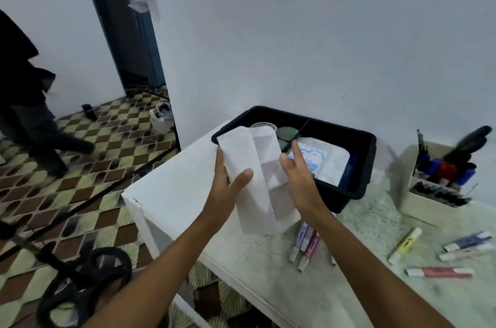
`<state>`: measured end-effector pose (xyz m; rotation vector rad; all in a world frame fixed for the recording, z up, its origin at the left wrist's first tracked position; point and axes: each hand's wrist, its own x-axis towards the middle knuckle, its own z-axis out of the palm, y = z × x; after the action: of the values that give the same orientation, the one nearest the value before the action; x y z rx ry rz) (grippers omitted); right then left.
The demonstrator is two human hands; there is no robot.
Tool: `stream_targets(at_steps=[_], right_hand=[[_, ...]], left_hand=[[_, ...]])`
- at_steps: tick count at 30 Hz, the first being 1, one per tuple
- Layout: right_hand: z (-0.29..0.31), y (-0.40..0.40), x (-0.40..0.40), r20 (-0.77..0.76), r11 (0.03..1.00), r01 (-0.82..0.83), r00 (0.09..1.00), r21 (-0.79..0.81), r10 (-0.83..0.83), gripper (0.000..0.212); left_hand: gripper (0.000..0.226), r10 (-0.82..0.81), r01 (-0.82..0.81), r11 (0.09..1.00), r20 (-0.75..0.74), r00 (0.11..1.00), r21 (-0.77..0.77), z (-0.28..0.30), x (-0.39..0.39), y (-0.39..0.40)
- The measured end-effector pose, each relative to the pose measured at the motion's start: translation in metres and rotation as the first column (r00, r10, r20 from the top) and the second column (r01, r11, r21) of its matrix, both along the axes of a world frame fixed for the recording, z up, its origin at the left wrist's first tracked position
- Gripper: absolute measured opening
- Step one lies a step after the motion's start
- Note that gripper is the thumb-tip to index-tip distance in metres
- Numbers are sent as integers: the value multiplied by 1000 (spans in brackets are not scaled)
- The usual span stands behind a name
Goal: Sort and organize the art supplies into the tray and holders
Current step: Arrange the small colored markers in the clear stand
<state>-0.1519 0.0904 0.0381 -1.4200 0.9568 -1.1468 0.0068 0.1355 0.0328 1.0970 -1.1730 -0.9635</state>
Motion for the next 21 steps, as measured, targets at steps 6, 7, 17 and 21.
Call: stream_targets(at_steps=[6,7,17,21], right_hand=[[8,10,-5,69,994,-105,992,-38,107,52],[11,10,-10,79,989,-139,987,-42,142,48],[12,16,-116,232,960,-262,944,93,235,101],[16,41,-187,235,987,-123,967,100,97,100]], left_hand=[[104,-122,123,990,15,992,-72,2,0,-4],[106,-142,143,988,16,990,-64,3,0,-4],[127,-445,446,895,87,891,9,11,-70,-21],[128,-600,605,796,124,790,1,16,-137,-30]])
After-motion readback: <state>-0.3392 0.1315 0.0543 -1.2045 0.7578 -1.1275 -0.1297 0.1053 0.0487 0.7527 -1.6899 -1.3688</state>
